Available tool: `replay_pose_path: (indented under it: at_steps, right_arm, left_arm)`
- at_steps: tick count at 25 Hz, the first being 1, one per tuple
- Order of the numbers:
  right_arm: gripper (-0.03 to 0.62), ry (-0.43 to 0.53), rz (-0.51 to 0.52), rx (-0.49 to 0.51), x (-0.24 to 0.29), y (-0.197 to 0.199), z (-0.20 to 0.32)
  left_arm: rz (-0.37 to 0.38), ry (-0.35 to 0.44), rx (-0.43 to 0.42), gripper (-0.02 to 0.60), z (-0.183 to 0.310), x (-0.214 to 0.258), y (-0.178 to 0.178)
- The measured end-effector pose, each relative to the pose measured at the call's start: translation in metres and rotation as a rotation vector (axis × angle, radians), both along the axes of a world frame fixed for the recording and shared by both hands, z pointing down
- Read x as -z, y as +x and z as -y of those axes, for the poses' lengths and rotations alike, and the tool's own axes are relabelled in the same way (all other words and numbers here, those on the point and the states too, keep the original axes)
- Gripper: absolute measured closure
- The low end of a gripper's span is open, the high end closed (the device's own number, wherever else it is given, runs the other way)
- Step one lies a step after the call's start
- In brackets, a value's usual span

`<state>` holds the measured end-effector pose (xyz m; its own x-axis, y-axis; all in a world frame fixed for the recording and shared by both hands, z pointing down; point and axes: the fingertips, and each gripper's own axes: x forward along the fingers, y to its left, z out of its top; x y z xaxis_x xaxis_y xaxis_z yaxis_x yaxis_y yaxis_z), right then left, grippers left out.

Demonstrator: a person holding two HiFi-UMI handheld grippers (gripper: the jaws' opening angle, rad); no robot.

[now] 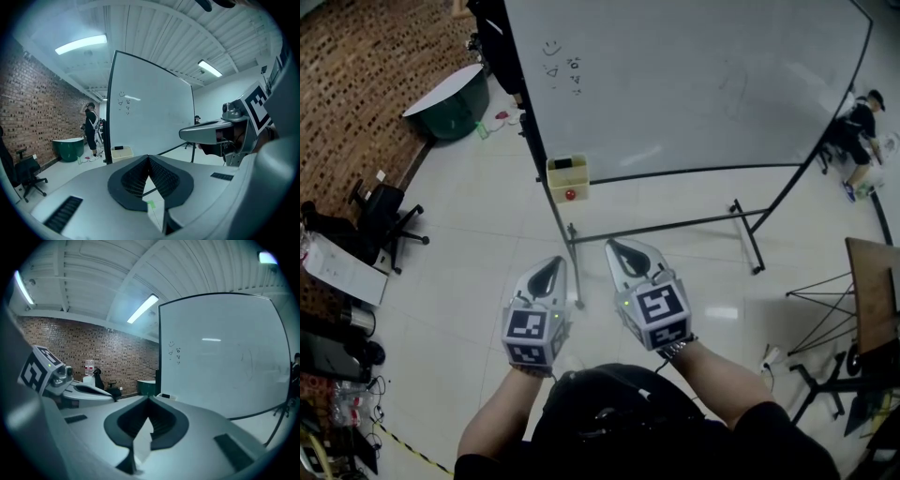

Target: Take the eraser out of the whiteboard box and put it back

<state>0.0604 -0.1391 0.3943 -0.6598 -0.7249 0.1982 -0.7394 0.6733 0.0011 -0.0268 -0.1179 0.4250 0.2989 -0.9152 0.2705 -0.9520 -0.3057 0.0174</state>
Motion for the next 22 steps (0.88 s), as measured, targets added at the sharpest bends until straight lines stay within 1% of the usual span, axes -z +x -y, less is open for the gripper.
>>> replay_pose_path:
  at_steps: [7,14,22]
  right_arm:
    - [0.569,0.001,0.009,0.009,0.002,-0.005,-0.027]
    - [0.569,-0.006,0.004,-0.002,0.002,-0.019,-0.053]
    - [0.569,0.000,-0.006,-0.035,0.006,-0.040,-0.079]
  left_arm:
    - [0.012,0.015,-0.017,0.583,-0.023,0.006,0.000]
    - [0.003,0.020,-0.044,0.583,-0.043,0.008,-0.010]
    - [-0.005,0.036,-0.096,0.583,-0.062,0.016,-0.025]
